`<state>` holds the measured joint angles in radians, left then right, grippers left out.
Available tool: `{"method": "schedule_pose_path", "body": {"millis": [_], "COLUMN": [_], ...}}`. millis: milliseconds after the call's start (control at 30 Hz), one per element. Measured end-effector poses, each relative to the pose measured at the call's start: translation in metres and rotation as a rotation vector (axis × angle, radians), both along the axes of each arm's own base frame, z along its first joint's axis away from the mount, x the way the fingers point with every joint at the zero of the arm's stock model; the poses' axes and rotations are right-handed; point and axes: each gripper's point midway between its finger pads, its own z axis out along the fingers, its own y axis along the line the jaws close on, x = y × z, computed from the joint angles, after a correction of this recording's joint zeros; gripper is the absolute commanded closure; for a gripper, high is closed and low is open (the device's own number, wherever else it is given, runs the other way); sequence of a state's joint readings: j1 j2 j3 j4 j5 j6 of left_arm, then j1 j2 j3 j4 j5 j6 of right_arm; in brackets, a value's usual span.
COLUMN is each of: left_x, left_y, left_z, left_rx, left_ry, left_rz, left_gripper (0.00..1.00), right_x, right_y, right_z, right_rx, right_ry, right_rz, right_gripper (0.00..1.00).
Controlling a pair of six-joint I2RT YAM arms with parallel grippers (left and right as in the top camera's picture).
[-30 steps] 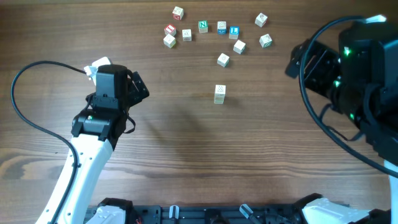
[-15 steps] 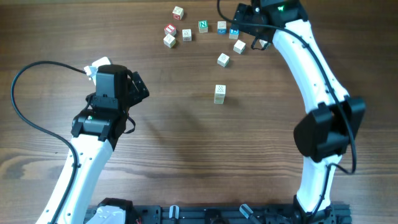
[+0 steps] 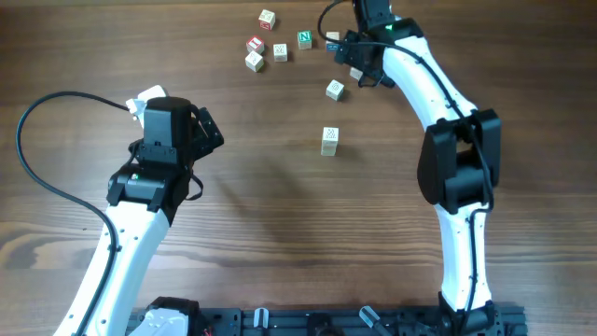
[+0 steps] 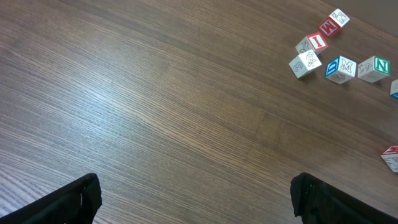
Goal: Form a tower
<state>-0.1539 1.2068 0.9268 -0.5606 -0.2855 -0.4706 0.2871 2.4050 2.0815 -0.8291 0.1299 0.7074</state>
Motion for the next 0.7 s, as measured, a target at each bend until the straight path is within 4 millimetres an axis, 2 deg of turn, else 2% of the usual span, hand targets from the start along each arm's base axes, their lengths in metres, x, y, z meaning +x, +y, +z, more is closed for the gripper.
{"method": "schedule_pose_path", "body": {"millis": [100, 167, 300, 433, 500, 700], "left_x": [0.000, 0.000, 0.000, 0.000, 0.000, 0.000], "left_y": [0.000, 0.000, 0.000, 0.000, 0.000, 0.000], "left_z": [0.000, 0.000, 0.000, 0.000, 0.000, 0.000], "left_rx": [0.000, 0.000, 0.000, 0.000, 0.000, 0.000], "left_ry": [0.001, 0.000, 0.001, 0.001, 0.000, 0.000], "left_rz": [0.000, 0.000, 0.000, 0.000, 0.000, 0.000], "left_gripper": [0.00, 0.00, 0.00, 0.00, 0.00, 0.00], "right_x": [-0.004, -0.003, 0.003, 0.011, 0.014, 0.016], "right_y": [-0.001, -0.001, 0.001, 0.003, 0.005, 0.009], "right_z": [-0.030, -0.037, -0.034, -0.030, -0.029, -0.028], "right_rx": [-0.003, -0.003, 0.011, 0.016, 0.017, 0.016], "right_ry": [0.050, 0.055, 0.029, -0.010, -0.023, -0.036], "right_rz": [-0.028, -0.033, -0.045, -0.034, -0.025, -0.013], "right_gripper": [0.18, 0.27, 0.42, 0.50, 0.61, 0.69]}}
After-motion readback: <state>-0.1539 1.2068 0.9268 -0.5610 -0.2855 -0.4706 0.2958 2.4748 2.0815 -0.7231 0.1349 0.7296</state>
